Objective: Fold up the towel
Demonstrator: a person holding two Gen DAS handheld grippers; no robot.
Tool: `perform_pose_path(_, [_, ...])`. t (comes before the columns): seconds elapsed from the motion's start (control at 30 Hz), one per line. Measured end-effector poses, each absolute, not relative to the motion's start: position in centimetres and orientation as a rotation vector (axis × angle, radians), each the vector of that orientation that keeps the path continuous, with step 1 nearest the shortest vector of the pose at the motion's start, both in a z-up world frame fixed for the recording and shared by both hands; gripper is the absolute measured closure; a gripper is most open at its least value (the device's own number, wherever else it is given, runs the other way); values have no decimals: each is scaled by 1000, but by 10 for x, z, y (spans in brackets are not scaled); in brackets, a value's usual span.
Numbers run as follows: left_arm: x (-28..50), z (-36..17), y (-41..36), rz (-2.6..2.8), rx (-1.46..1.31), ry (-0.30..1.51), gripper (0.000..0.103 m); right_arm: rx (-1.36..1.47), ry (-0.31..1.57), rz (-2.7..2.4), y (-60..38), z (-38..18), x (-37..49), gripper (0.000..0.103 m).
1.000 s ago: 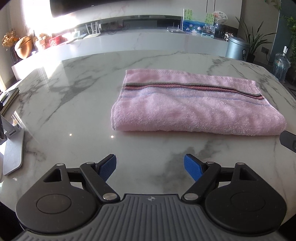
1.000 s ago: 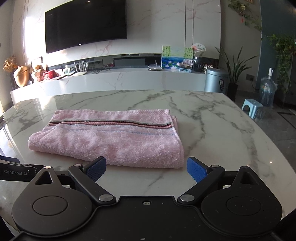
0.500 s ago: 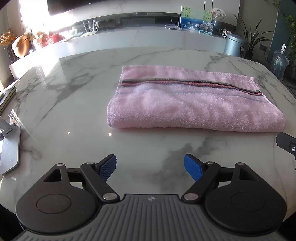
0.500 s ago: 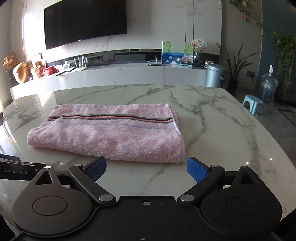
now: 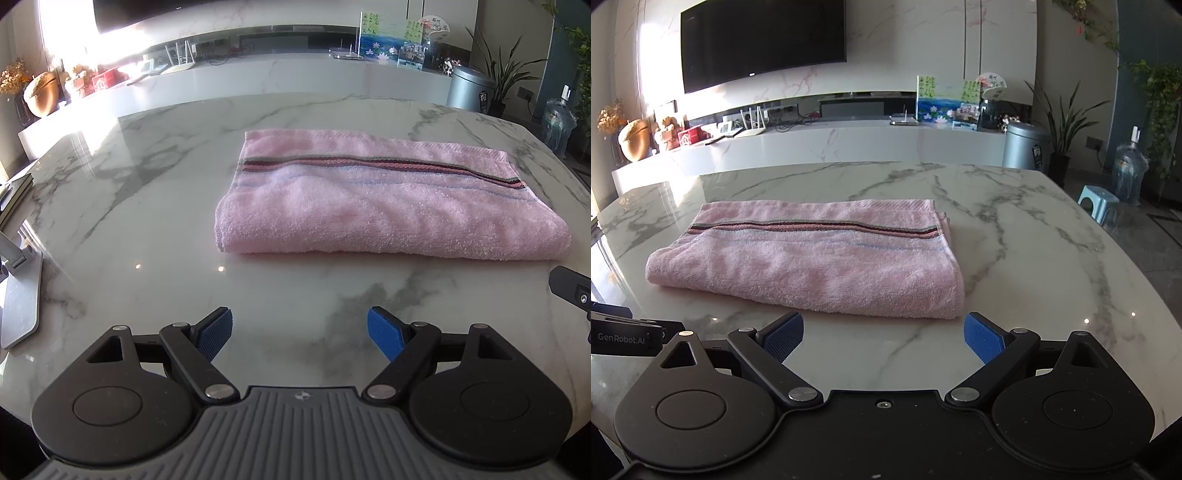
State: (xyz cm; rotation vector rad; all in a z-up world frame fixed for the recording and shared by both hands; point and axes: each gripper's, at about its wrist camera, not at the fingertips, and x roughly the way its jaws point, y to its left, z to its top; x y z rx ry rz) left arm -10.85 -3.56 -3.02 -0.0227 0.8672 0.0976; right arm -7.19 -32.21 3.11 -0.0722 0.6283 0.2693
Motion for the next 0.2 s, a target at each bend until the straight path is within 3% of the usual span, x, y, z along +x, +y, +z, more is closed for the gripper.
perform_pose_path(0.2, [-108, -32, -38, 94, -1, 865, 23, -73, 638, 274, -321, 30, -71, 10])
